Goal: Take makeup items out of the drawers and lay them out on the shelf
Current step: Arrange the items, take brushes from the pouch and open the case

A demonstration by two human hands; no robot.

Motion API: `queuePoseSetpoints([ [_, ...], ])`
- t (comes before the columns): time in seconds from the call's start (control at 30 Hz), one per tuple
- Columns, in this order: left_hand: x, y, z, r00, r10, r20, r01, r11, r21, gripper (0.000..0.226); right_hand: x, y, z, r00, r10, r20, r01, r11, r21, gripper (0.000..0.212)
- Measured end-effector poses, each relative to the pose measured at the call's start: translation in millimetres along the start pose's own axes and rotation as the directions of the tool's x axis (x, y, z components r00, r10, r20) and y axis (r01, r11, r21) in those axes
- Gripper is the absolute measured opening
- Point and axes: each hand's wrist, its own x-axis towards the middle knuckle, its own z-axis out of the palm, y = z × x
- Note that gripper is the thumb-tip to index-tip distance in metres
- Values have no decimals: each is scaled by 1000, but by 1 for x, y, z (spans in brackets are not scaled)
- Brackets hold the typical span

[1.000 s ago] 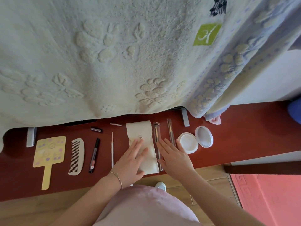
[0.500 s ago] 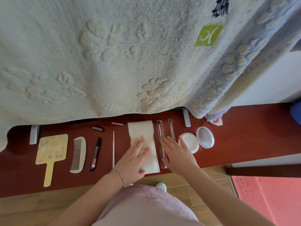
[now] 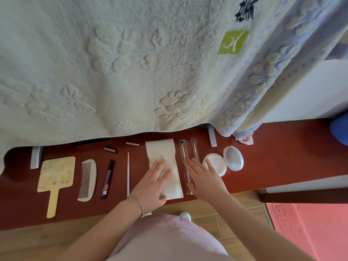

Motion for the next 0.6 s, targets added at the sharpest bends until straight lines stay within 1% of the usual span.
queuePoseSetpoints([
  [0.13,0,0,-1,1000,1,1,-1,1000,2,73,0,0,-2,1000,-5,-12,5,1000,21,65],
  [0.23,-1,-1,0,1000,-2,5,2,1000,17,73,-6,10,-14,995,38,-92,-31,996,78,65],
  [0.33,0,-1,0,1000,-3,3,3,1000,22,74,-12,32,-25,986,110,-128,-109,994,13,74],
  [0.47,3,1,-2,1000,8,-8,-8,1000,26,75,-12,52,-32,986,142,-85,-149,985,-83,86],
  [0.6,7,2,-2,1000,14,-14,-13,1000,25,75,-6,55,-37,989,147,-16,-147,971,-187,87],
])
